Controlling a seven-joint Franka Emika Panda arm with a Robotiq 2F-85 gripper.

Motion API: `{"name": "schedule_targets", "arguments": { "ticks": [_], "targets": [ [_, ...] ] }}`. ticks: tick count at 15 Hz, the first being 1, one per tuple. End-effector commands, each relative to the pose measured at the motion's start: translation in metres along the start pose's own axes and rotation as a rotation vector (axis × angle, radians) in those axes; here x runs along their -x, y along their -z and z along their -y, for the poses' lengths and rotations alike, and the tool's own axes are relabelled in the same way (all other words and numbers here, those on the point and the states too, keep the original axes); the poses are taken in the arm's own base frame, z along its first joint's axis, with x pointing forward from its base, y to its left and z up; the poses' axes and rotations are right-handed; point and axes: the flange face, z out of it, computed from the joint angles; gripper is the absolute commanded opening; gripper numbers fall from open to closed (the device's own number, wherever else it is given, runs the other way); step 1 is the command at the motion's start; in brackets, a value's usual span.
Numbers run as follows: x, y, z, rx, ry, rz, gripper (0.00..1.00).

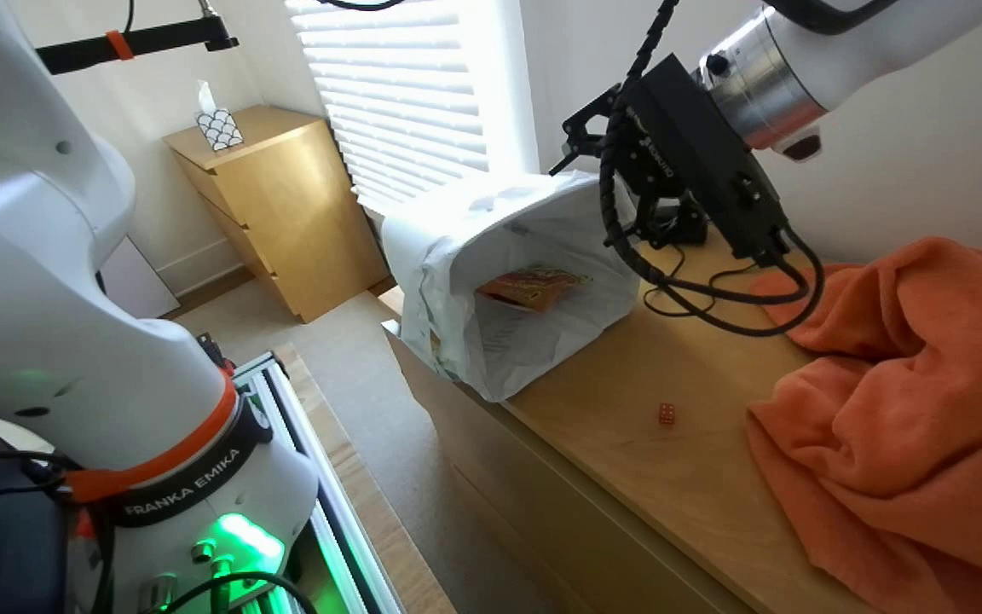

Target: Put the orange packet in the white bin then place the bin upright.

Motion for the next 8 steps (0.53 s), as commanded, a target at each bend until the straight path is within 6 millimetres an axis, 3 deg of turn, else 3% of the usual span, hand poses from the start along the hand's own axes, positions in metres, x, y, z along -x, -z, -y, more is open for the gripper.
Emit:
{"name": "schedule_targets", "arguments": {
  "ticks": [1,8],
  "targets": [
    [-0.009,-0.013,0.008,-0.061,-0.168,-0.034,1.0],
    [-0.027,-0.04,0.009,-0.134,-0.392,-0.022,0.99]
  ]
}}
